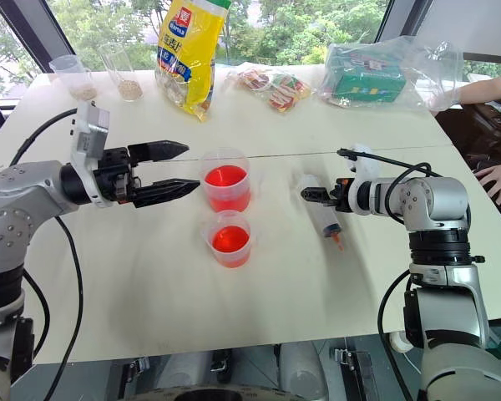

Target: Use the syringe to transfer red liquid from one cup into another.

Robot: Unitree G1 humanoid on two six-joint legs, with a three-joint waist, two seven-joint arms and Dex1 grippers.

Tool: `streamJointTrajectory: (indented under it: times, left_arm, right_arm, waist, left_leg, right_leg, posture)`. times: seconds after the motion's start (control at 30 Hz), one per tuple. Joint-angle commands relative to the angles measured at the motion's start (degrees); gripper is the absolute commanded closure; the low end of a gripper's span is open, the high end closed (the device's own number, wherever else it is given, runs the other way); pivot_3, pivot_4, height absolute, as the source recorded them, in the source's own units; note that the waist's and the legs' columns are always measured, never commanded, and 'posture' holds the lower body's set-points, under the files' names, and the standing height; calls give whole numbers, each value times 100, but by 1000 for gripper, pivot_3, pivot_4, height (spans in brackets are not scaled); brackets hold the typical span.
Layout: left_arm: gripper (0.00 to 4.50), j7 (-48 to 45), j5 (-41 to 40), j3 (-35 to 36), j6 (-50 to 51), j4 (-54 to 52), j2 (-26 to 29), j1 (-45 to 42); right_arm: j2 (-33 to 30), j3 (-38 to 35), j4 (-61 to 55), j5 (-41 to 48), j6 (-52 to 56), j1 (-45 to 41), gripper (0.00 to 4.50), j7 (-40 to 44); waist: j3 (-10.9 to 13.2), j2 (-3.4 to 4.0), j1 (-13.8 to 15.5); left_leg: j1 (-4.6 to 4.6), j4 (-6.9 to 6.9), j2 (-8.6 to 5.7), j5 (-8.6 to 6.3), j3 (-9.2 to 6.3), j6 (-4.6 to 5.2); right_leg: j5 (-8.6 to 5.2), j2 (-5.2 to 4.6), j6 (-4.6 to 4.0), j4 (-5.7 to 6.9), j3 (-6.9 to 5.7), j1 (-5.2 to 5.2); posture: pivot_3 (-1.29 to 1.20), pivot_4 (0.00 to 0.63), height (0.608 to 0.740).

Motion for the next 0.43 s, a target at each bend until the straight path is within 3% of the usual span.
streamJointTrajectory:
  times: [0.03,0.43]
  left_arm:
    - [0,-68,-94,11,-8,-141,57,56]
    - [0,-55,15,-194,-14,-193,118,159]
  right_arm:
    - [-428,-195,-616,25,134,-9,36,256]
    - [-2255,-1849,-3403,2005,410,1348,36,2556]
  waist:
    - [1,1,10]
    - [3,4,9]
  left_leg:
    - [0,0,0,0,0,0]
    - [-2,-1,2,-8,-2,12]
  right_leg:
    - [0,0,0,1,0,-1]
    - [0,1,2,-9,-3,0]
  posture:
    - [0,150,740]
    - [0,150,740]
